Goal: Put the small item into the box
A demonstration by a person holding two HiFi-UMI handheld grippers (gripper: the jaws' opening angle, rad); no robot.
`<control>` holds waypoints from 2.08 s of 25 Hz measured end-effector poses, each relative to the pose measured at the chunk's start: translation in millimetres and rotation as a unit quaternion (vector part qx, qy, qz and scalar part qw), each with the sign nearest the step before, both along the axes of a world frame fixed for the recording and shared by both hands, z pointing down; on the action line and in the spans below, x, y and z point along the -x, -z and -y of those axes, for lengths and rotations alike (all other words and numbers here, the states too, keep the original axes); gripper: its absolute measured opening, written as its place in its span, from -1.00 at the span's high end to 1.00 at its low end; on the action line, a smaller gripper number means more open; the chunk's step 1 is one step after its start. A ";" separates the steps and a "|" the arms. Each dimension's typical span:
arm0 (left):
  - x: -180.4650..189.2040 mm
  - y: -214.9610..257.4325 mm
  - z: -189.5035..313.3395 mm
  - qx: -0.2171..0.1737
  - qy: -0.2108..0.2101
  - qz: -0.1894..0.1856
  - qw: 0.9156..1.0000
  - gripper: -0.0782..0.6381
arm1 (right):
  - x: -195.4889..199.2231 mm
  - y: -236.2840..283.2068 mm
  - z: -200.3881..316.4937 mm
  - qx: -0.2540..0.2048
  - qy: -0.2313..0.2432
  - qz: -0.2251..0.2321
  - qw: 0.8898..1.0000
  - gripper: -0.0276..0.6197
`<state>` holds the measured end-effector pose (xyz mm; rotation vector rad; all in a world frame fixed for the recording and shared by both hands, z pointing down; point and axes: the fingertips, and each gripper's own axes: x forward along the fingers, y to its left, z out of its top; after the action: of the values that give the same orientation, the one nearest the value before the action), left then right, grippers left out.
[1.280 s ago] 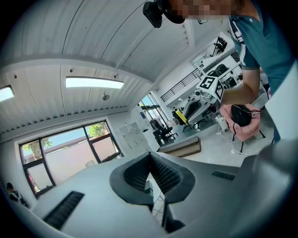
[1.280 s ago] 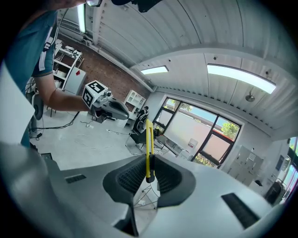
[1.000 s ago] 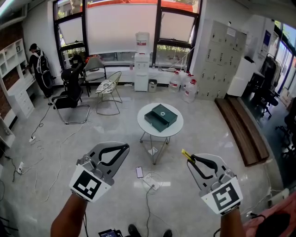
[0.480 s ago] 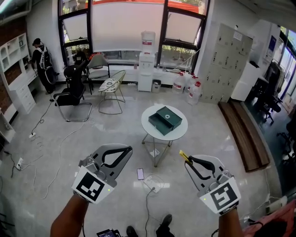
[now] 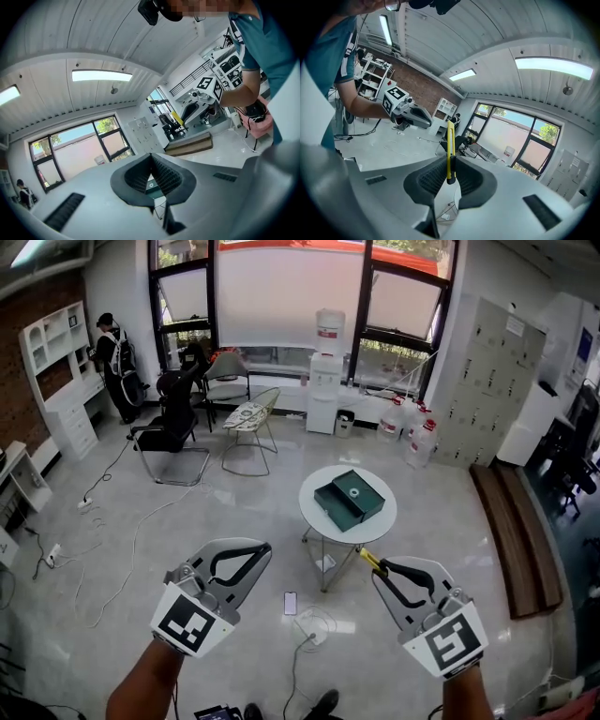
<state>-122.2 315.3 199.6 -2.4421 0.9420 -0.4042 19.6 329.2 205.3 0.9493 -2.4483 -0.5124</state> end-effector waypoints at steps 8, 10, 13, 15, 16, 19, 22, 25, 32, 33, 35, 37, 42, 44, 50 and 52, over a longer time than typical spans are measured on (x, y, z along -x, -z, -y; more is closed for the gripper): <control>-76.5 -4.2 45.6 0.007 0.031 0.012 0.999 0.73 | -74.8 -3.1 56.0 0.007 0.032 0.013 0.999 0.68; -86.0 -2.1 51.2 0.008 0.035 0.016 0.999 0.73 | -83.8 -0.4 63.0 0.006 0.037 0.015 0.999 0.68; -77.7 1.2 42.7 0.008 0.036 0.017 0.999 0.73 | -75.0 2.7 55.7 0.007 0.040 0.017 0.999 0.68; -98.3 2.3 54.0 0.009 0.037 0.018 0.999 0.73 | -95.9 2.4 66.9 0.009 0.041 0.018 0.999 0.68; -115.9 1.8 65.4 0.010 0.037 0.019 0.999 0.73 | -113.7 1.2 78.1 0.010 0.041 0.017 0.999 0.68; -149.2 -3.7 92.8 0.012 0.033 0.024 0.999 0.73 | -146.3 -5.5 102.8 0.014 0.039 0.021 0.999 0.68; -156.0 -10.7 114.4 0.012 0.023 0.020 0.999 0.73 | -153.7 -15.2 119.1 0.018 0.027 0.023 0.999 0.68; -158.3 -21.7 138.1 0.016 0.008 0.015 1.000 0.73 | -156.4 -29.1 137.0 0.026 0.010 0.017 0.999 0.68; -141.0 -22.7 214.0 0.020 -0.040 0.000 0.999 0.73 | -135.3 -27.7 193.3 0.030 -0.039 0.010 0.999 0.68; -135.0 -22.1 224.3 0.020 -0.047 -0.002 0.999 0.73 | -128.3 -26.8 201.6 0.029 -0.046 0.010 0.998 0.68; -120.8 -19.7 244.6 0.018 -0.061 -0.002 0.998 0.73 | -112.4 -23.4 219.1 0.028 -0.060 0.011 0.998 0.68; -105.8 -17.0 265.3 0.015 -0.072 -0.002 0.997 0.73 | -96.5 -19.5 236.8 0.027 -0.071 0.012 0.997 0.68; -62.7 4.9 325.1 0.018 -0.093 -0.004 0.995 0.73 | -52.8 5.7 288.8 0.027 -0.095 0.009 0.995 0.68; -45.2 11.4 346.5 0.019 -0.101 -0.005 0.995 0.73 | -34.3 12.8 308.2 0.030 -0.104 0.006 0.994 0.68; -19.0 4.1 382.3 0.016 -0.117 -0.012 0.993 0.73 | -4.1 6.3 341.2 0.030 -0.118 -0.003 0.993 0.68; -9.7 0.2 390.1 0.014 -0.120 -0.016 0.993 0.73 | 6.5 3.2 348.4 0.028 -0.119 -0.006 0.993 0.68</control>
<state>-112.4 -74.9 199.4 -2.5564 0.6480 -0.2947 13.1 -19.2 202.1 1.1904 -2.2862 -0.3634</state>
